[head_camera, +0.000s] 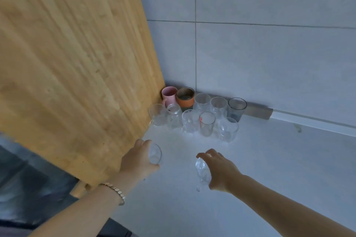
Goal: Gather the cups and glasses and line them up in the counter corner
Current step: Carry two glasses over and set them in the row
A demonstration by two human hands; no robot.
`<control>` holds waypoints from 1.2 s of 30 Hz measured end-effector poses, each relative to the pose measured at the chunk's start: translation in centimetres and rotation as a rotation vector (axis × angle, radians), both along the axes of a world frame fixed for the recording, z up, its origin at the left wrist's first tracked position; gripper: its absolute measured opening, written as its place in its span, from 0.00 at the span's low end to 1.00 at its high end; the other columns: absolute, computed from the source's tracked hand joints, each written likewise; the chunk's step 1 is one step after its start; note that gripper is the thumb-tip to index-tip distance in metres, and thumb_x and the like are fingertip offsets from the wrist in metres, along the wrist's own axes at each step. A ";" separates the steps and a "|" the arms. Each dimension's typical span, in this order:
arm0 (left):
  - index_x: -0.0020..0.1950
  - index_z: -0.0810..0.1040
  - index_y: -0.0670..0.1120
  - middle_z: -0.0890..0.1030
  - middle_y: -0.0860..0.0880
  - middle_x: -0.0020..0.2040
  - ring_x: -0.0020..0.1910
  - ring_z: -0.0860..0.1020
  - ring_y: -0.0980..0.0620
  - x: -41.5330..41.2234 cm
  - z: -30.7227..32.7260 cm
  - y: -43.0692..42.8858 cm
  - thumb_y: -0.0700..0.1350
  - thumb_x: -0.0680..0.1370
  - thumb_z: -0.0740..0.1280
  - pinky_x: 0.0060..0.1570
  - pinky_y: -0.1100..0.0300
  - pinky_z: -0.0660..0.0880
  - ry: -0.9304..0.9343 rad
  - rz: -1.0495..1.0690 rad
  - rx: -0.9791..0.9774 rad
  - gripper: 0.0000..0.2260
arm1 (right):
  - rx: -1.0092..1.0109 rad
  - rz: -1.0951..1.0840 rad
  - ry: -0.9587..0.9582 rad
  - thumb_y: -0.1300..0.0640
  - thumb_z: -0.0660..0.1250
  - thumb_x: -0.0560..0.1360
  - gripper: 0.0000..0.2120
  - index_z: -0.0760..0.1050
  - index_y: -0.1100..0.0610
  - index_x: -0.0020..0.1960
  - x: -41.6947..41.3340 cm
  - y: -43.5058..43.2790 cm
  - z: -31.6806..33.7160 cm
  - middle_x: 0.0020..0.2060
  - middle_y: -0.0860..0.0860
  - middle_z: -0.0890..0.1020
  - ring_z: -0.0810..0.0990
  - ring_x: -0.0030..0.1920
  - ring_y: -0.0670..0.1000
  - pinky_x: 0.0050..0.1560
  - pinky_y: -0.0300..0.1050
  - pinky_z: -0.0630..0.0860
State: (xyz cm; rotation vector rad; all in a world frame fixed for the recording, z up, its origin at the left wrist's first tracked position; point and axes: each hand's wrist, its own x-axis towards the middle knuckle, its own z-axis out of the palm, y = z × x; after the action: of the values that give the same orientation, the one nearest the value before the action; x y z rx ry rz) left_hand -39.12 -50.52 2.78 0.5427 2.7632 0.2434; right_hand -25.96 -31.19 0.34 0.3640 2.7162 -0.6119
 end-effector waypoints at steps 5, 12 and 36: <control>0.66 0.67 0.47 0.70 0.47 0.64 0.66 0.68 0.46 -7.3 -3.0 0.9 0.54 0.68 0.71 0.58 0.55 0.72 0.034 -0.048 -0.057 0.29 | -0.043 -0.133 -0.046 0.64 0.70 0.68 0.38 0.58 0.44 0.71 -5.1 -1.7 -1.9 0.66 0.54 0.62 0.68 0.64 0.55 0.58 0.45 0.76; 0.69 0.63 0.46 0.67 0.45 0.67 0.68 0.63 0.44 -14.3 -6.2 2.4 0.51 0.71 0.71 0.63 0.57 0.68 -0.002 -0.188 -0.062 0.30 | -0.040 -0.285 -0.073 0.65 0.66 0.70 0.35 0.59 0.43 0.72 -10.8 -4.9 -3.7 0.65 0.54 0.63 0.68 0.62 0.56 0.59 0.45 0.74; 0.71 0.60 0.41 0.65 0.44 0.68 0.67 0.63 0.44 -16.7 -7.3 1.9 0.54 0.74 0.67 0.67 0.57 0.65 0.090 -0.386 -0.150 0.31 | -0.382 -0.889 0.020 0.52 0.71 0.72 0.40 0.51 0.56 0.74 -20.5 -10.6 -6.3 0.64 0.59 0.66 0.78 0.57 0.58 0.53 0.44 0.75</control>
State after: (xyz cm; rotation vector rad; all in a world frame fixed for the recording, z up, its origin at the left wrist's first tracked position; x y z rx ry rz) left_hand -55.85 -48.65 -4.49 1.0463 2.6600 -0.0781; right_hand -46.41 -41.75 -5.98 1.4693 2.2637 -1.3169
